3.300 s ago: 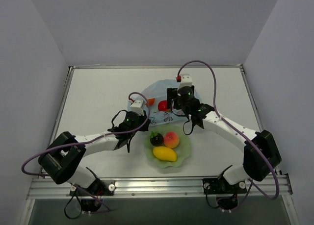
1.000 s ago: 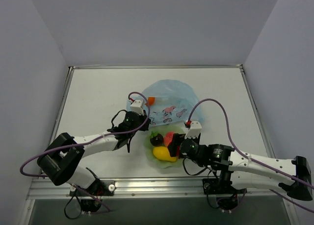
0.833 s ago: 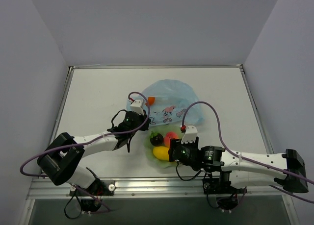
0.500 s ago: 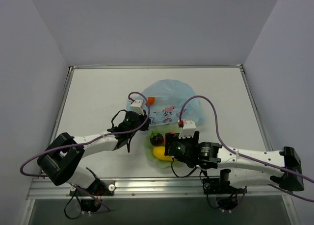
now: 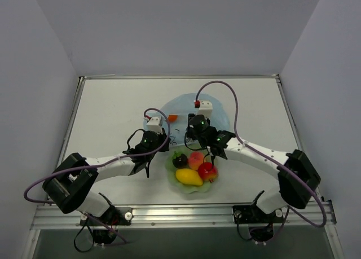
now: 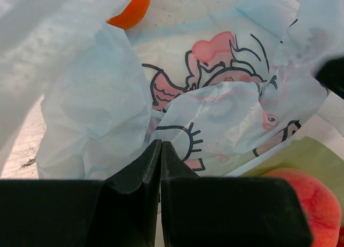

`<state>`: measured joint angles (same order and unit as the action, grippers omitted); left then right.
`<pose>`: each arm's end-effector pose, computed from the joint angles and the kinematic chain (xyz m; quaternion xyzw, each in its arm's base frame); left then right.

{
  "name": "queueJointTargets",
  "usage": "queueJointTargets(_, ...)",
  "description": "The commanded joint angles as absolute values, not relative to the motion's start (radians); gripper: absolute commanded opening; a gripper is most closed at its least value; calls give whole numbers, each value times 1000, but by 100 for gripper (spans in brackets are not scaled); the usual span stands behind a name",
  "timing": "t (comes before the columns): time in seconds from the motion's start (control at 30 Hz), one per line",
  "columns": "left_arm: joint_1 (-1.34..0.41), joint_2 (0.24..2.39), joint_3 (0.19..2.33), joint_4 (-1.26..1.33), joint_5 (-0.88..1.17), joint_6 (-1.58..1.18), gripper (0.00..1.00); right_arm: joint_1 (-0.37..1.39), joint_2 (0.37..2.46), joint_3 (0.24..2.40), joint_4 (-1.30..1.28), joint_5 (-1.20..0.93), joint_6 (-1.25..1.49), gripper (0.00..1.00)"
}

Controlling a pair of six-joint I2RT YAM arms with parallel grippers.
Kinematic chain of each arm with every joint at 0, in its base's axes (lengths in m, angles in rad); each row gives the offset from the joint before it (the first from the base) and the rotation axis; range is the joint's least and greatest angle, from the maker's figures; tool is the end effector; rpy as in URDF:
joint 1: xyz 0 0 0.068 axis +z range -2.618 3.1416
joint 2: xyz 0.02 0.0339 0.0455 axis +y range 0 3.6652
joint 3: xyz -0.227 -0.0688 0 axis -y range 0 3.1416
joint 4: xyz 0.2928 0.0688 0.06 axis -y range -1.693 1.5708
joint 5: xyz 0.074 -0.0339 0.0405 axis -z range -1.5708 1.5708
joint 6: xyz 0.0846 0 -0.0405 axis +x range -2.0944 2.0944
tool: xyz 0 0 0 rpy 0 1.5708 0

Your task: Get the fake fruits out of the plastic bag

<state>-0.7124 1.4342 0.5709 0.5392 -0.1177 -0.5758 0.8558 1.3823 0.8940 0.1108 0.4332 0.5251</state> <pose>0.2901 -0.2375 0.1045 0.0211 0.8110 -0.3117 0.4947 0.2919 0.2820 0.1965 -0.0139 0.8168 0.2124 0.5363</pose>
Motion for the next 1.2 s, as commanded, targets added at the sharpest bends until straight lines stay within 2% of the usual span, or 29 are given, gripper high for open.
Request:
queueJointTargets(0.0,-713,1419,575,603,-140,-603,2,821,1541,1035,333,348,394,34)
queueJointTargets(0.1,-713,1427,577,612,-126,-607,2,805,1698,1133,395,342,390,37)
queueJointTargets(0.23,-712,1422,572,620,-130,-607,2,789,1846,1209,480,353,408,45)
queueJointTargets(0.3,-712,1420,574,617,-138,-604,2,781,1891,1241,498,359,417,52)
queueJointTargets(0.4,-710,1413,575,611,-147,-597,2,764,1966,1305,514,373,436,67)
queueJointTargets(0.5,-710,1407,577,607,-150,-591,2,752,2041,1359,523,383,449,78)
queueJointTargets(0.63,-709,1410,580,603,-152,-586,2,738,2118,1428,517,391,472,88)
queueJointTargets(0.77,-706,1419,583,600,-155,-581,2,724,2193,1483,515,377,497,86)
queueJointTargets(0.93,-700,1431,586,600,-153,-581,2,706,2252,1494,534,344,520,79)
queueJointTargets(0.97,-699,1434,589,601,-152,-581,2,704,2252,1491,555,335,517,70)
queueJointTargets(1.07,-696,1442,591,601,-149,-581,2,699,2234,1465,589,314,502,58)
queueJointTargets(1.1,-696,1443,591,601,-149,-581,2,699,2205,1438,594,313,482,46)
queueJointTargets(1.17,-695,1443,591,603,-149,-581,2,704,2163,1396,603,304,463,41)
